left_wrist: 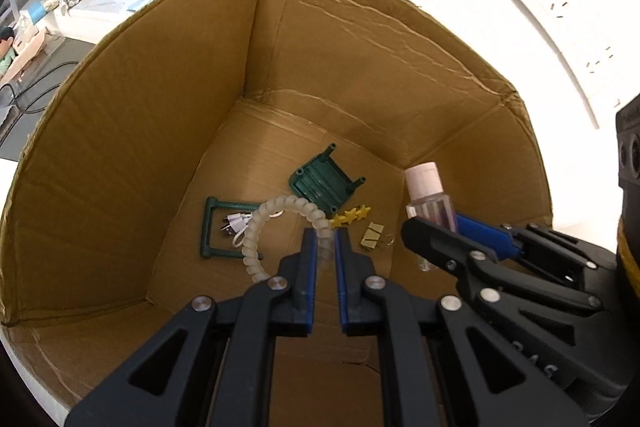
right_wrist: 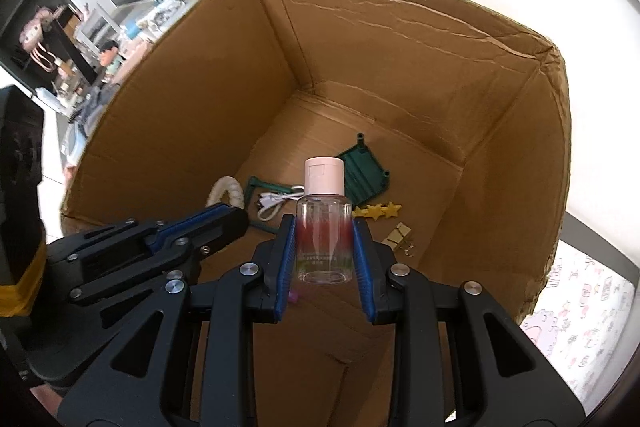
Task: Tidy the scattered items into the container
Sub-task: 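Carry the bottle and ring into the box and open both grippers, then move both grippers back over the candy and wooden stick on the sheet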
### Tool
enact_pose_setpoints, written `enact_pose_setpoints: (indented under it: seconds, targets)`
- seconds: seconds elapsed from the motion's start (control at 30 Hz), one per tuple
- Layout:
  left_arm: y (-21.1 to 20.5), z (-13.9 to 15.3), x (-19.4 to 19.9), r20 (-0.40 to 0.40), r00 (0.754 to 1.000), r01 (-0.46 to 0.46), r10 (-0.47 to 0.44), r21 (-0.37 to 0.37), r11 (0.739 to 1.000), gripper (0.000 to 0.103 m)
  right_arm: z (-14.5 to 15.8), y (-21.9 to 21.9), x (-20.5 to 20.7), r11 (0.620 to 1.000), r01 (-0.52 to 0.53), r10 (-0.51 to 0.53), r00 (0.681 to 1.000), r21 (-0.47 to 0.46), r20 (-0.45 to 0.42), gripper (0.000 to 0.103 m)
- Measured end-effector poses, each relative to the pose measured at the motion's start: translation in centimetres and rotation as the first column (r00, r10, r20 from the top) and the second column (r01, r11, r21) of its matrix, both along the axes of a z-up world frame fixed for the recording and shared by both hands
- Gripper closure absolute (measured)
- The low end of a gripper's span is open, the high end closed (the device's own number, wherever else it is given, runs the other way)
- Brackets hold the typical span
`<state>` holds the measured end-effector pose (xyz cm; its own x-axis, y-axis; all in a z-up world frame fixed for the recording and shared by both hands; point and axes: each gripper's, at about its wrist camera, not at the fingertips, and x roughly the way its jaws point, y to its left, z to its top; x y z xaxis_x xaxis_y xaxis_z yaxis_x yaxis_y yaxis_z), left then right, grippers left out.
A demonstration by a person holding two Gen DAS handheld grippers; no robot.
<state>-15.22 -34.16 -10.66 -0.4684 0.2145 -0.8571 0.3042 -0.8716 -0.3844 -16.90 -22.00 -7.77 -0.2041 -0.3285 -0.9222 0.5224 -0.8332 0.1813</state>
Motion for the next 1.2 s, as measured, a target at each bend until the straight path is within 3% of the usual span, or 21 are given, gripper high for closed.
enact_pose_setpoints:
  seconds: [0.87, 1.2]
  targets:
    - [-0.3, -0.8, 0.7, -0.013, 0.999, -0.032, 0.032, 0.040, 0.999, 0.094, -0.3, -0.2, -0.1, 0.998, 0.031, -0.030, 0.999, 0.046, -0.020, 0.074]
    - [0.0, -0.9, 0.7, 0.028, 0.998, -0.048, 0.048, 0.001, 0.999, 0.093, -0.5, -0.7, 0.1, 0.993, 0.037, -0.034, 0.999, 0.108, -0.032, 0.069]
